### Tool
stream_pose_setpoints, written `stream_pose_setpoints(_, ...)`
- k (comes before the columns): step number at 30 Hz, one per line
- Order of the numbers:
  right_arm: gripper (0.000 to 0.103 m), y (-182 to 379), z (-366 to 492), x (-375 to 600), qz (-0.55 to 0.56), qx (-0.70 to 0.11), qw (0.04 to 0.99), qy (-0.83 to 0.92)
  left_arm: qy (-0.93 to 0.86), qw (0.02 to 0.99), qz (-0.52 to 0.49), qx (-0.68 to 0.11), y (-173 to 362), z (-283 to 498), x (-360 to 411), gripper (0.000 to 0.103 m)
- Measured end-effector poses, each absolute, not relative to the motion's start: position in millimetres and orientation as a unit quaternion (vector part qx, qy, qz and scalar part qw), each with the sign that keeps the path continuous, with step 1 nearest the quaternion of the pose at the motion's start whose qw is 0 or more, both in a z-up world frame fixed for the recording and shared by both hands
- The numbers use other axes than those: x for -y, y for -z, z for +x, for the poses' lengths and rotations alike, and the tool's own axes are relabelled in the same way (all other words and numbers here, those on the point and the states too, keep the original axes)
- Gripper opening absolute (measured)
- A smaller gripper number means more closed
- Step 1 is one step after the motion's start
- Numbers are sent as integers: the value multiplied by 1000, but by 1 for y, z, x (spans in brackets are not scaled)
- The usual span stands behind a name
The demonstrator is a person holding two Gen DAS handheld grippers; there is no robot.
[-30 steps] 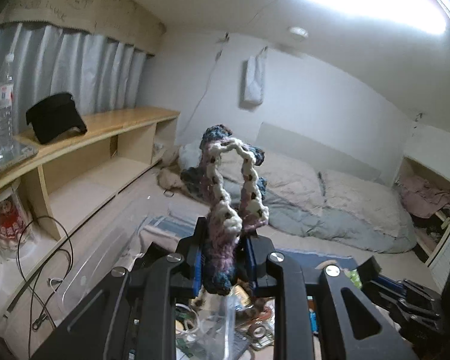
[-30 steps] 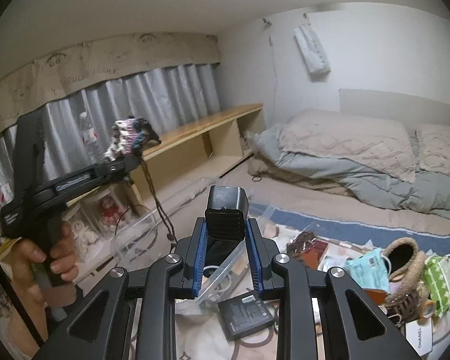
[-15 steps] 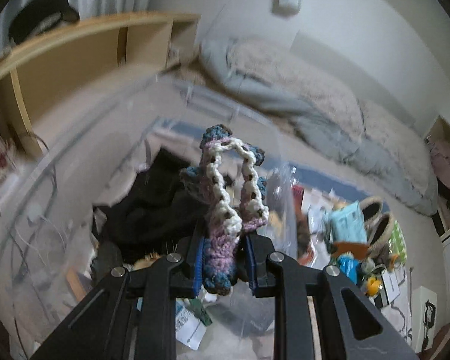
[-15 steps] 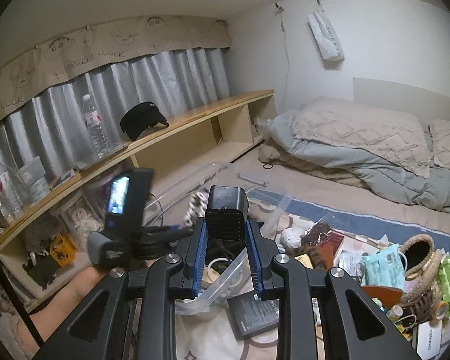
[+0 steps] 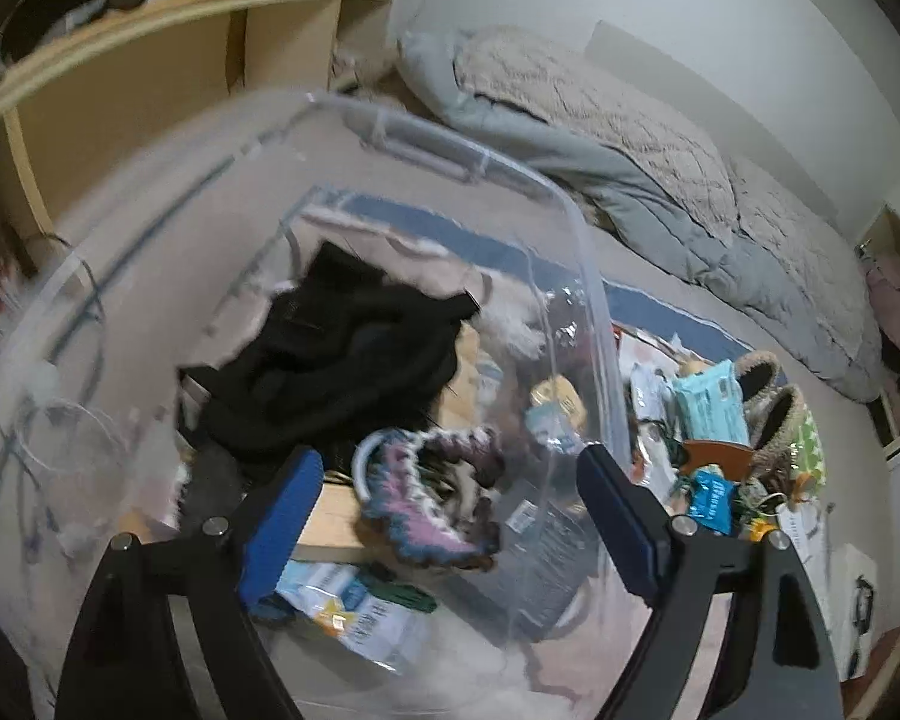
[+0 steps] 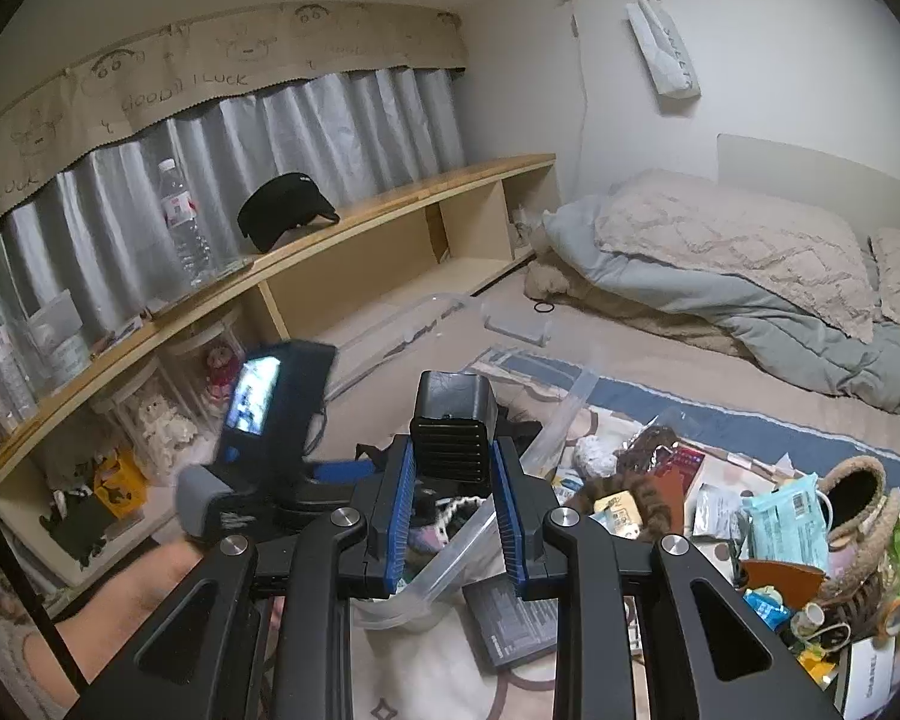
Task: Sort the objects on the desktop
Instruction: 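Lower the scrunchie into the clear bin and open the left tool, then open the right tool to drop the black cube into the bin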
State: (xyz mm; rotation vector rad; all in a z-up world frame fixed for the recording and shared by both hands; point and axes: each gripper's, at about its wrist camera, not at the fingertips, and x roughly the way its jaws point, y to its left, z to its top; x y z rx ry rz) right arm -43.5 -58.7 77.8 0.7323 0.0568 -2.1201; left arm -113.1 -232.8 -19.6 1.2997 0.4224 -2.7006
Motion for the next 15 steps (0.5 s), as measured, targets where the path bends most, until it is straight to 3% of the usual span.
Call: stream_pose_setpoints(15, 26, -9, -78, 163, 403, -54, 440, 801, 941, 158, 276, -114, -34, -51, 297, 87)
